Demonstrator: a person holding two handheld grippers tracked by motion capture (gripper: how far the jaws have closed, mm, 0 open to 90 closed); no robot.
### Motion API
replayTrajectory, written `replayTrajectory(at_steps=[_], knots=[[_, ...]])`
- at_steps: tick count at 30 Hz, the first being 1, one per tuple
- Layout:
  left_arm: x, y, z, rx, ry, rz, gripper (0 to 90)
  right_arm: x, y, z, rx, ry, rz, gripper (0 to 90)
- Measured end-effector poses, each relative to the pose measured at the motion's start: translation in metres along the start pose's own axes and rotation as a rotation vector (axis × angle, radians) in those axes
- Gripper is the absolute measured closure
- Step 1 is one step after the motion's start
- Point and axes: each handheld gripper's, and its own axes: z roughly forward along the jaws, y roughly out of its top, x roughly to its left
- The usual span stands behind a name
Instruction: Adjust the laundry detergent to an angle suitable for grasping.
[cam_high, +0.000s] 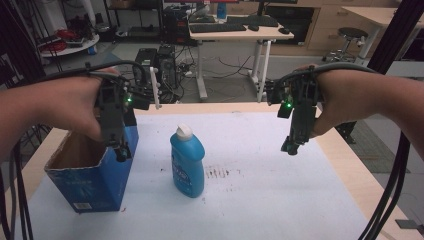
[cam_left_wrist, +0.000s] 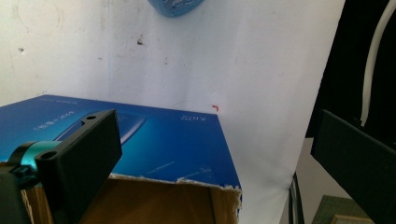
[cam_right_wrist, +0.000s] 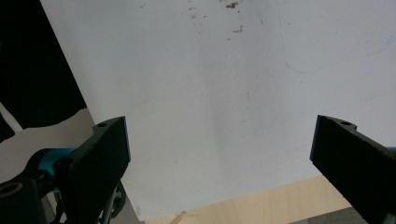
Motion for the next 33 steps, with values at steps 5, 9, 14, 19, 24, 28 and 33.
replayTrajectory(at_steps=[5, 9, 14, 19, 24, 28, 33], knots=[[0.002, 0.006, -0.001, -0.011, -0.004, 0.009, 1.7, -0.001, -0.005, -0.002, -0.009, -0.001, 0.002, 3.9], [0.002, 0.006, -0.002, -0.003, 0.005, 0.001, 1.7, -0.001, -0.008, -0.003, -0.01, -0.006, 0.004, 3.9], [0.001, 0.005, -0.004, 0.0, 0.0, -0.007, 1.7, 0.0, -0.008, -0.005, -0.016, -0.014, -0.015, 3.9], [0.0, 0.006, -0.004, 0.0, 0.004, -0.009, 1.7, 0.001, -0.007, -0.005, -0.018, -0.019, -0.008, 3.9], [0.0, 0.008, -0.003, 0.006, 0.004, -0.006, 1.7, 0.001, -0.008, -0.005, -0.008, -0.024, -0.01, 4.0], [0.0, 0.008, -0.002, 0.005, 0.005, -0.005, 1.7, 0.003, -0.011, -0.006, -0.025, -0.03, 0.004, 3.9], [-0.002, 0.009, -0.002, 0.014, 0.008, -0.001, 1.7, 0.005, -0.015, -0.003, -0.03, -0.032, 0.055, 3.9]])
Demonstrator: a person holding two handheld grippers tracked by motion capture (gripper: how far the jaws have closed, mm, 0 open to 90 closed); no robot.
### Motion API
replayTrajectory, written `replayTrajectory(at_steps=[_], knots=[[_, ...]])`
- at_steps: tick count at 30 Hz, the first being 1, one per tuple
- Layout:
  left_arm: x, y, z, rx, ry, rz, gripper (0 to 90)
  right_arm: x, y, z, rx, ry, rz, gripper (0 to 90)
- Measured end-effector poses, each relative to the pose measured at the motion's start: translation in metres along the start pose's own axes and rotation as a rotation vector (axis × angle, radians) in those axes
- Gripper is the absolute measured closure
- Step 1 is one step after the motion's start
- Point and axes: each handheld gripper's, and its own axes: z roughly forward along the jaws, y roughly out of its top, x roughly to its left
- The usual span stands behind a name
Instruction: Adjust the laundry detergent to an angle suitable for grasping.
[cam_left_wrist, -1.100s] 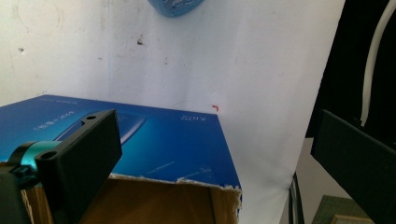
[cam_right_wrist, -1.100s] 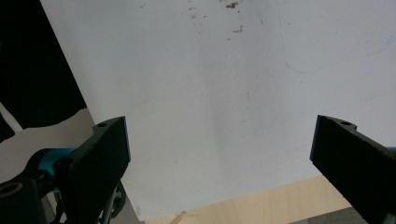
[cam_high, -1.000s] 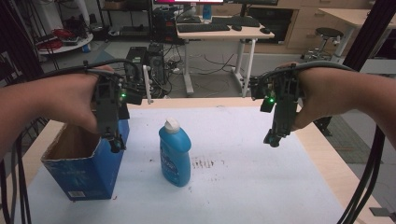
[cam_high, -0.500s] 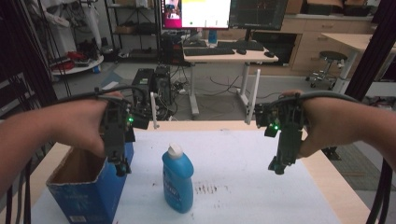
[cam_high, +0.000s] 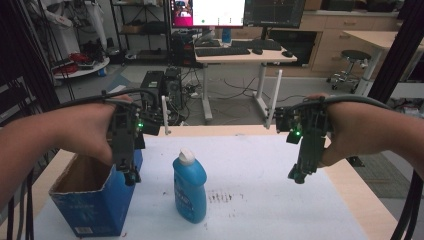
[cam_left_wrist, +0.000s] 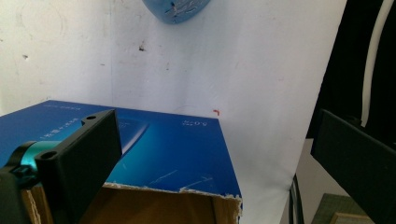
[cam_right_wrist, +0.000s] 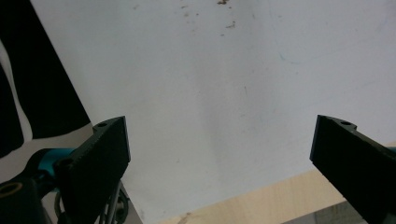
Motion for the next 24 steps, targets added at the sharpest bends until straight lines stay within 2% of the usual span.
replayTrajectory(at_steps=[2, 5, 9, 10, 11, 12, 13, 14, 17, 18, 20, 21, 22, 24], knots=[[-0.002, -0.001, 0.0, 0.001, 0.001, 0.003, 1.7, 0.002, -0.002, -0.002, -0.018, -0.011, 0.041, 3.9], [-0.004, -0.003, -0.001, -0.008, 0.0, 0.008, 1.7, 0.007, -0.002, -0.007, -0.101, 0.002, 0.085, 4.0], [-0.008, -0.006, -0.004, -0.009, 0.007, 0.011, 1.7, 0.016, 0.001, -0.005, -0.195, 0.014, 0.114, 3.9], [-0.008, -0.006, -0.004, -0.009, 0.007, 0.011, 1.7, 0.016, 0.001, -0.005, -0.195, 0.014, 0.114, 3.9], [-0.011, -0.007, -0.005, -0.013, 0.012, 0.015, 1.7, 0.022, 0.004, 0.0, -0.259, 0.025, 0.125, 3.9], [-0.013, -0.007, -0.006, -0.019, 0.013, 0.014, 1.7, 0.022, 0.004, 0.0, -0.259, 0.025, 0.125, 3.9], [-0.015, -0.009, -0.006, -0.02, 0.012, 0.018, 1.7, 0.026, 0.006, 0.005, -0.306, 0.025, 0.141, 3.9], [-0.016, -0.01, -0.005, -0.019, 0.011, 0.017, 1.7, 0.028, 0.008, 0.007, -0.33, 0.029, 0.161, 3.9], [-0.018, -0.011, -0.005, -0.017, 0.005, 0.016, 1.7, 0.033, 0.011, 0.016, -0.373, 0.027, 0.223, 3.9], [-0.019, -0.012, -0.005, -0.014, 0.003, 0.017, 1.7, 0.033, 0.011, 0.016, -0.373, 0.027, 0.223, 3.9], [-0.02, -0.014, -0.005, -0.017, 0.008, 0.018, 1.7, 0.035, 0.014, 0.021, -0.416, 0.025, 0.25, 3.9], [-0.021, -0.015, -0.005, -0.02, 0.008, 0.016, 1.7, 0.038, 0.017, 0.025, -0.456, 0.018, 0.274, 3.9], [-0.021, -0.016, -0.005, -0.023, 0.01, 0.02, 1.7, 0.038, 0.017, 0.025, -0.456, 0.018, 0.274, 3.9], [-0.022, -0.018, -0.006, -0.021, 0.014, 0.019, 1.7, 0.04, 0.02, 0.03, -0.501, 0.02, 0.301, 3.9]])
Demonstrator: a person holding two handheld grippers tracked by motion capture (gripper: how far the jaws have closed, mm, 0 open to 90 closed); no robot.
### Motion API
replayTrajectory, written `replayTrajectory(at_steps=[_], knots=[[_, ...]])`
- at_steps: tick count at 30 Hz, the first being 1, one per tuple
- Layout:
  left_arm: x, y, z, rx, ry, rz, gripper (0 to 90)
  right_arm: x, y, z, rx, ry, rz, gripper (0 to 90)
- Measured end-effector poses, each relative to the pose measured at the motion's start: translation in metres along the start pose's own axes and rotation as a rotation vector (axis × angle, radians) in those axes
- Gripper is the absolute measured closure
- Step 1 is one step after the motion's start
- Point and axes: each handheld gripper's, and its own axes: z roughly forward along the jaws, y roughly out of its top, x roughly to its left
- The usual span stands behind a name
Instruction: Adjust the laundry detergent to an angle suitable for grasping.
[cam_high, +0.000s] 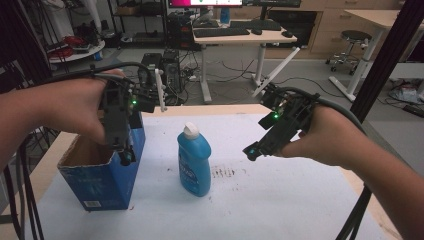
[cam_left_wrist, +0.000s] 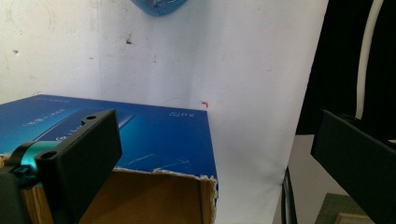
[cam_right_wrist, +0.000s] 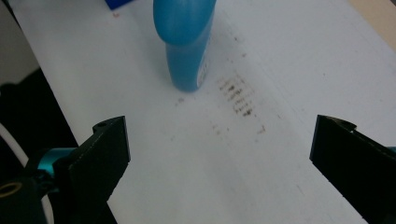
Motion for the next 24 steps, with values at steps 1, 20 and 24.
replayTrajectory(at_steps=[1, 20, 24], knots=[[-0.001, -0.001, 0.0, -0.004, 0.0, -0.003, 1.7, 0.001, -0.001, 0.003, -0.02, 0.0, 0.008, 3.9], [-0.007, -0.009, -0.004, -0.018, 0.008, -0.005, 1.7, 0.019, 0.009, 0.07, -0.172, 0.03, 0.097, 3.9], [-0.007, -0.01, -0.004, -0.016, 0.009, -0.005, 1.7, 0.021, 0.014, 0.082, -0.176, 0.03, 0.105, 3.9]])
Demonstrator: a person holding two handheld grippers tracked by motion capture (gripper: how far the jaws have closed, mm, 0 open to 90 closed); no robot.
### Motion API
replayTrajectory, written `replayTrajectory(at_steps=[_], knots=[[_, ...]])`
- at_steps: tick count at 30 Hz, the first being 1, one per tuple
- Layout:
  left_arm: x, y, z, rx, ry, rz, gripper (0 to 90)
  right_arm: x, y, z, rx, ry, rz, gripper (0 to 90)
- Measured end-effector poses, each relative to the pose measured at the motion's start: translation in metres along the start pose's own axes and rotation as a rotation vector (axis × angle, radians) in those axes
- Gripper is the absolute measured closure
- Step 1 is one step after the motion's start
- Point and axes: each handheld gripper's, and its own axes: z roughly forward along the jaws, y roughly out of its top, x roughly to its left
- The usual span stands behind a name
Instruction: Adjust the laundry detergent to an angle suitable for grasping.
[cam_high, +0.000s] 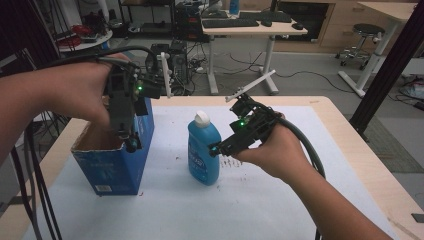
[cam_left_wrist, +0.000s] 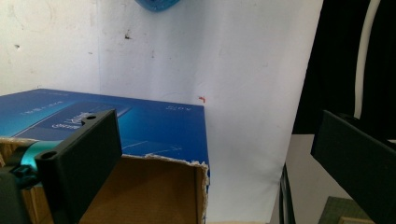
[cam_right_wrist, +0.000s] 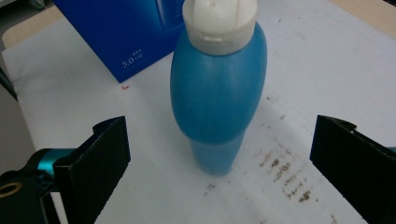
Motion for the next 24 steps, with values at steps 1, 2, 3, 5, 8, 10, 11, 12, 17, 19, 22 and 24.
replayTrajectory(at_steps=[1, 2, 3, 5, 8, 10, 11, 12, 17, 19, 22, 24], knots=[[0.0, 0.0, 0.0, 0.001, 0.0, 0.0, 1.7, 0.0, 0.001, 0.003, -0.002, 0.0, -0.004, 3.9], [0.0, 0.0, 0.0, 0.002, 0.0, 0.0, 1.7, 0.001, 0.002, 0.006, -0.006, -0.004, 0.0, 3.9], [0.0, 0.0, 0.0, 0.002, 0.0, 0.001, 1.7, 0.002, 0.003, 0.01, -0.007, -0.005, 0.001, 3.9], [0.0, 0.0, 0.0, 0.003, 0.0, 0.002, 1.7, 0.002, 0.004, 0.013, -0.009, -0.004, 0.0, 3.9], [0.0, 0.001, 0.0, -0.001, 0.001, 0.002, 1.7, 0.004, 0.008, 0.028, -0.016, -0.019, 0.004, 3.9], [0.0, 0.002, 0.0, 0.0, 0.0, 0.008, 1.7, 0.004, 0.009, 0.034, -0.024, -0.026, 0.011, 3.9], [0.0, 0.002, 0.0, 0.0, -0.001, 0.008, 1.7, 0.004, 0.01, 0.037, -0.023, -0.025, 0.013, 3.9], [0.0, 0.002, 0.0, 0.001, -0.001, 0.009, 1.7, 0.005, 0.01, 0.04, -0.022, -0.022, 0.02, 3.9], [0.001, 0.002, 0.001, 0.0, -0.002, 0.005, 1.7, 0.005, 0.012, 0.053, -0.005, -0.027, 0.013, 3.9], [0.001, 0.002, 0.002, 0.001, -0.003, 0.006, 1.7, 0.006, 0.012, 0.056, -0.003, -0.027, 0.021, 3.9], [0.002, 0.001, 0.002, 0.0, -0.003, 0.005, 1.7, 0.005, 0.013, 0.058, -0.006, -0.036, 0.02, 3.9], [0.002, 0.001, 0.002, 0.002, -0.003, 0.005, 1.7, 0.004, 0.013, 0.058, -0.014, -0.045, 0.023, 4.0]])
